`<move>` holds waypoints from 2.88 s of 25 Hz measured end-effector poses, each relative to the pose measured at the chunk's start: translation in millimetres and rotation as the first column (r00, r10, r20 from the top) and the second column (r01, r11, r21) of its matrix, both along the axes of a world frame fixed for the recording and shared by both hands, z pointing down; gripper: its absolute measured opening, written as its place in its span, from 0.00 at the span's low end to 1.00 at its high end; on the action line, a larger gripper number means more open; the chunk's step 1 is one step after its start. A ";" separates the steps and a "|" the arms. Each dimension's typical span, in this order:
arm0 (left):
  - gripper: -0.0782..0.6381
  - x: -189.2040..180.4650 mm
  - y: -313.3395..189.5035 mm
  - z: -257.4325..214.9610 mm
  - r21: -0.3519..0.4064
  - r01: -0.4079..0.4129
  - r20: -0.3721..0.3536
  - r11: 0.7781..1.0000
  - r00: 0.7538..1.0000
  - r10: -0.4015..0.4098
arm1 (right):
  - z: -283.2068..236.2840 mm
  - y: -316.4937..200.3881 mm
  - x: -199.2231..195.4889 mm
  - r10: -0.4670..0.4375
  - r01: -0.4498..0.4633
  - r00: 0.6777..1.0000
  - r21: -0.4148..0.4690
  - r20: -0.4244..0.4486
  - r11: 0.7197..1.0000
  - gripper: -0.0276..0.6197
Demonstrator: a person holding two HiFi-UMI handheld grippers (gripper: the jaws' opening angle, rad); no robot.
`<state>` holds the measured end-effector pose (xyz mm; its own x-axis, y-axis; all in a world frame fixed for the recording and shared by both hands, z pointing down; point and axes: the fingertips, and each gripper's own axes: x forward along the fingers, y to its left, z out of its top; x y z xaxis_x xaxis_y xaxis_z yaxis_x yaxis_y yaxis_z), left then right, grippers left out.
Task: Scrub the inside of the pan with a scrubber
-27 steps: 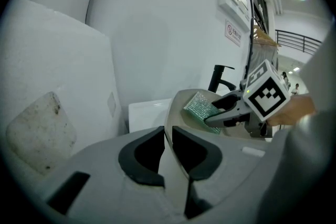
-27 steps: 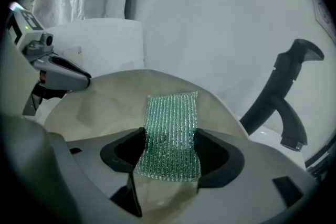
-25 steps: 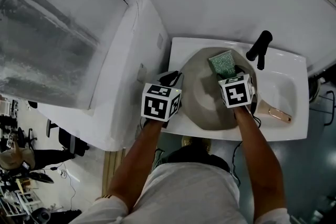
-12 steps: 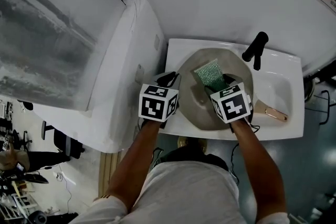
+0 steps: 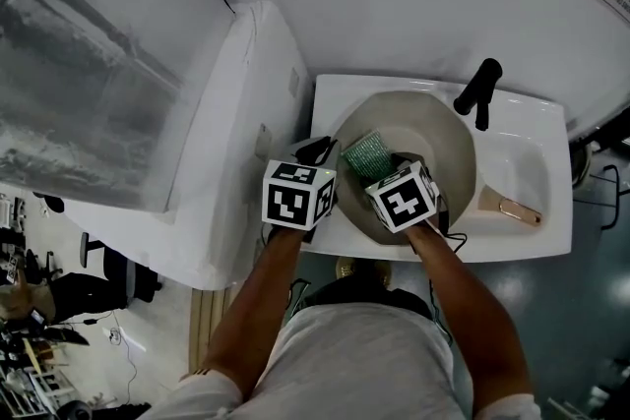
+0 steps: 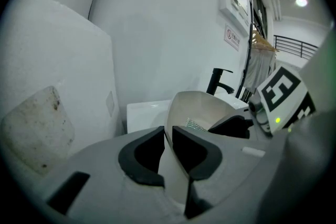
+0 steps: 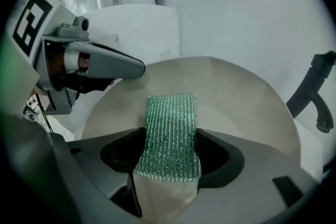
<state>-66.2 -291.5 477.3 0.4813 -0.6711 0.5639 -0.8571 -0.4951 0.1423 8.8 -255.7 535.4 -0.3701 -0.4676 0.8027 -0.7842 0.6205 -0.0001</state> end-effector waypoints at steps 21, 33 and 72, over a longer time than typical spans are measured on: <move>0.19 -0.7 -0.5 0.0 0.006 -0.015 0.011 1.000 1.000 0.015 | -3.8 6.6 78.6 0.079 -0.083 0.988 -0.033 -0.129 0.996 0.51; 0.19 0.1 0.6 0.1 0.008 -0.018 0.003 1.000 1.000 0.018 | 0.0 46.9 -1.8 -0.114 0.107 0.992 -0.111 -0.062 0.988 0.51; 0.20 23.0 4.9 -35.9 0.101 -0.057 -0.013 0.993 0.998 0.058 | -129.3 31.1 75.0 0.092 -0.182 0.946 0.274 0.312 0.944 0.51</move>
<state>-43.3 -286.6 441.4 0.5290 -0.6951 0.4868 -0.8249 -0.5559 0.1027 83.8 -224.5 406.0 -0.4808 -0.7295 0.4865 -0.8547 0.5137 -0.0744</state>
